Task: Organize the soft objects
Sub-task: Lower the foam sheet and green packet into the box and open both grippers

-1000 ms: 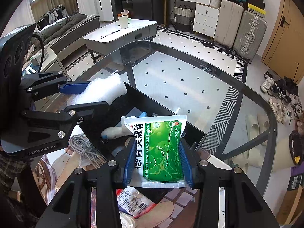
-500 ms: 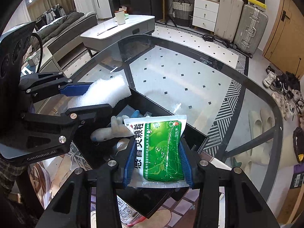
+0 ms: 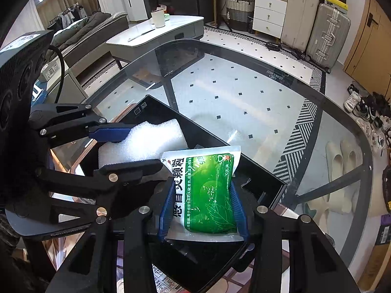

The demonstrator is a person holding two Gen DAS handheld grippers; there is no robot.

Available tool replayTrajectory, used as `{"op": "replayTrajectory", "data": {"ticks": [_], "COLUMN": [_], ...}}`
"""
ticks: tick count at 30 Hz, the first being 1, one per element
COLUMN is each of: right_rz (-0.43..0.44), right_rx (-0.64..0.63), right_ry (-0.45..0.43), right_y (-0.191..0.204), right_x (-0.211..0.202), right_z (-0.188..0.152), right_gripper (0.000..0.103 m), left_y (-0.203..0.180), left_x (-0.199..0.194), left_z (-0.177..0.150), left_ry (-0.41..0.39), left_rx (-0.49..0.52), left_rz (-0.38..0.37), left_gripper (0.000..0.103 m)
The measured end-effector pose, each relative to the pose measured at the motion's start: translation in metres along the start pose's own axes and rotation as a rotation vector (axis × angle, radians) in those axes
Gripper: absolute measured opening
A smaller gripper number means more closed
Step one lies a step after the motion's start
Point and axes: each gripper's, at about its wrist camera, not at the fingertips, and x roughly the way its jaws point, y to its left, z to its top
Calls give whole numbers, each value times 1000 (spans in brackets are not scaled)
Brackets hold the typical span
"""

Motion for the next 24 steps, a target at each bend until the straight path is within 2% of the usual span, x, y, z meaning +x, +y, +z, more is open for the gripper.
{"op": "replayTrajectory", "data": {"ticks": [10,20,22,24], "right_rz": [15,-5,-3,-5], "right_rx": [5,11,18,22], "right_ry": [29,-4,-8,-14], "right_y": [2,4,4,3], "right_x": [1,-19,-23,-26], "right_z": [-6,-9,-9,-10], "right_gripper": [47,55,61,63], "left_y": [-1,-6,-6,-5], "left_x": [3,-6,-9,-11], "left_z": [-3,-6,-7,-8], "left_ry": [46,43,41,37], "left_rx": [13,32,27,23], "left_rz": [-5,3,8,6], "left_gripper": [37,59,62,66]}}
